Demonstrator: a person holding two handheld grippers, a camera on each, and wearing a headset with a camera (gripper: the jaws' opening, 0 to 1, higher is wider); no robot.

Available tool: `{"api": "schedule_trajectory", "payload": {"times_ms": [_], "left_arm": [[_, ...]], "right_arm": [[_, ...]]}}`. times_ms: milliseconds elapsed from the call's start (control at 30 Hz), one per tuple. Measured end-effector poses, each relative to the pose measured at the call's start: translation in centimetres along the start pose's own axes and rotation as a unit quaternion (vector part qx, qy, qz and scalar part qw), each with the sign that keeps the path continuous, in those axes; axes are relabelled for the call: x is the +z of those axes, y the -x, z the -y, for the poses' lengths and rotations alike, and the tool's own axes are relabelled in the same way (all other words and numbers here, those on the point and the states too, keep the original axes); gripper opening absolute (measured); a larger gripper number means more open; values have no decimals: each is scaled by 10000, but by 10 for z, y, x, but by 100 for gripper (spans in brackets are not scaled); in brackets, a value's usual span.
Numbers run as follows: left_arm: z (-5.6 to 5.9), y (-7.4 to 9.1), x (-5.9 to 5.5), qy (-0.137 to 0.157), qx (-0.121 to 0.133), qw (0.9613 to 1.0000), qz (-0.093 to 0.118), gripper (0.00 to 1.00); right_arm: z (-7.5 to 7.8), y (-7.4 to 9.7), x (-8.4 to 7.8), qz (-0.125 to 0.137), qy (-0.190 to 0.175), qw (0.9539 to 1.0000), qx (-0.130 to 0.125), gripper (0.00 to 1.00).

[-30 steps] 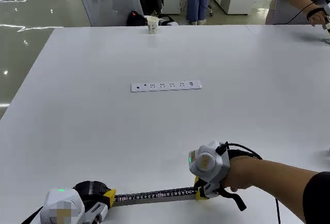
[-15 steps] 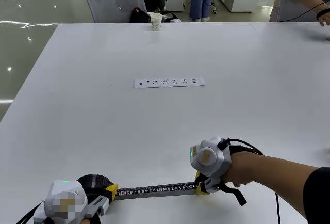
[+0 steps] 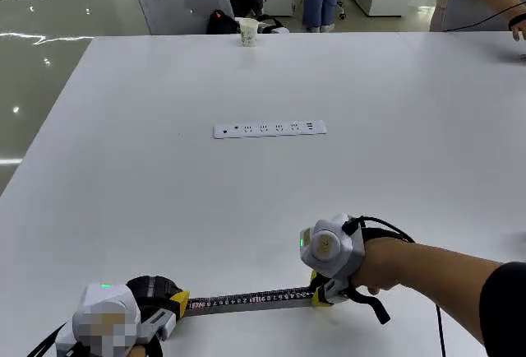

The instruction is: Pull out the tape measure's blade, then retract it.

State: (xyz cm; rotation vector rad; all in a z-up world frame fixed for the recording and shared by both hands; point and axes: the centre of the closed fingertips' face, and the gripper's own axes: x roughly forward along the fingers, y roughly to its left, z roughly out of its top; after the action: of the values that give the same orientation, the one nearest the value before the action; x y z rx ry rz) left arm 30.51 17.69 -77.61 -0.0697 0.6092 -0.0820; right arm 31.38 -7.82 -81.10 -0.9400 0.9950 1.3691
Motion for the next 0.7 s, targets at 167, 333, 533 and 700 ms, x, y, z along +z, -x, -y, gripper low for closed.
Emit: {"api": "schedule_trajectory", "payload": {"times_ms": [167,333,533,700], "left_arm": [[0,0,0,1,0,10000,-9,60],[1,1,0,-3,-4,10000,-25,60],[1,1,-1,-5,-8,10000,-44,60],[1,1,0,-5,-13,10000,-53,60]], "right_arm": [[0,-1,1,-8,-52,10000,-3,11],[0,-1,2,-53,-53,10000,7,10],[0,-2,4,-49,-66,10000,11,11],[-1,-2,7,-49,-76,10000,-10,11]]}}
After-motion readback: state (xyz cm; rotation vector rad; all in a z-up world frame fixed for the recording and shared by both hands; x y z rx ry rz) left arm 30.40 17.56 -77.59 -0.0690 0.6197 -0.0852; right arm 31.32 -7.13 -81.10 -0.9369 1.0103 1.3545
